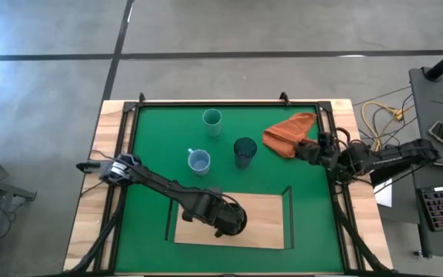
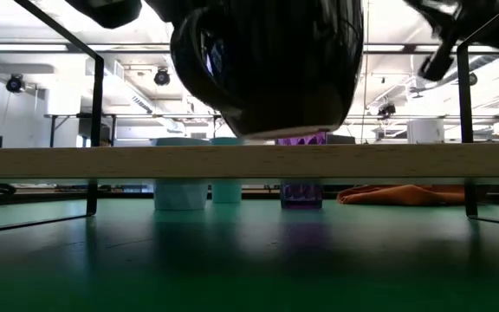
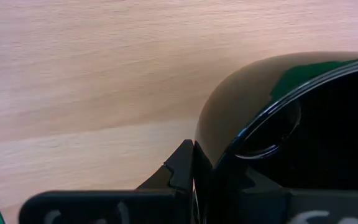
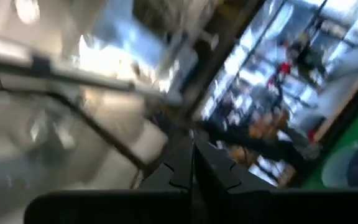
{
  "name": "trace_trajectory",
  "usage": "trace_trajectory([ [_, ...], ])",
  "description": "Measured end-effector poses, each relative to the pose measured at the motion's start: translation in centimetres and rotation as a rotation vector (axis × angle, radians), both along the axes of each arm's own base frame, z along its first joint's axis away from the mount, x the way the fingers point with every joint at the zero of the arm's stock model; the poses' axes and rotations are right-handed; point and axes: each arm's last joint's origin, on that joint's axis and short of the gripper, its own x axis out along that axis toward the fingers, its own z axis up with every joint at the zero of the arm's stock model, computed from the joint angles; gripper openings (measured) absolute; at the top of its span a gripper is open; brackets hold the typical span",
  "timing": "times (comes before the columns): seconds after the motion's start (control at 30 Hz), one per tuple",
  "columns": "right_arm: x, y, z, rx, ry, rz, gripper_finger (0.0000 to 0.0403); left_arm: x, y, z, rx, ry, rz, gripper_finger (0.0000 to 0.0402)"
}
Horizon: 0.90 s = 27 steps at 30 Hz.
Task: Stack small to large cups/mugs on shelf
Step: Put the black mug on the shelf
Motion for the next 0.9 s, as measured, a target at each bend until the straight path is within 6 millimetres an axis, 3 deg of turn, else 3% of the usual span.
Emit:
trace_trajectory([
  [0.3,1.8,0.8,6.5,-0.391,0.391,0.012,0.0009,0.4,-0.2,-0.7,0.001,0.003,-0.011,0.0018],
  [0.4,2.3,0.9,7.8,-0.478,0.51,0.017,0.001,0.3,-0.1,-0.7,0.006,0.006,-0.02,0.0031],
  [0.57,3.4,1.0,7.8,-0.504,0.629,0.043,0.003,0.7,-0.3,-0.9,0.006,-0.013,-0.037,0.0068],
  [0.77,4.2,1.1,7.2,-0.452,0.676,0.052,0.011,0.7,-0.2,-0.8,0.023,-0.024,-0.04,0.0123],
  [0.9,4.4,1.2,7.9,-0.444,0.665,0.049,0.0156,0.4,0.0,0.8,0.024,-0.067,-0.087,0.0153],
])
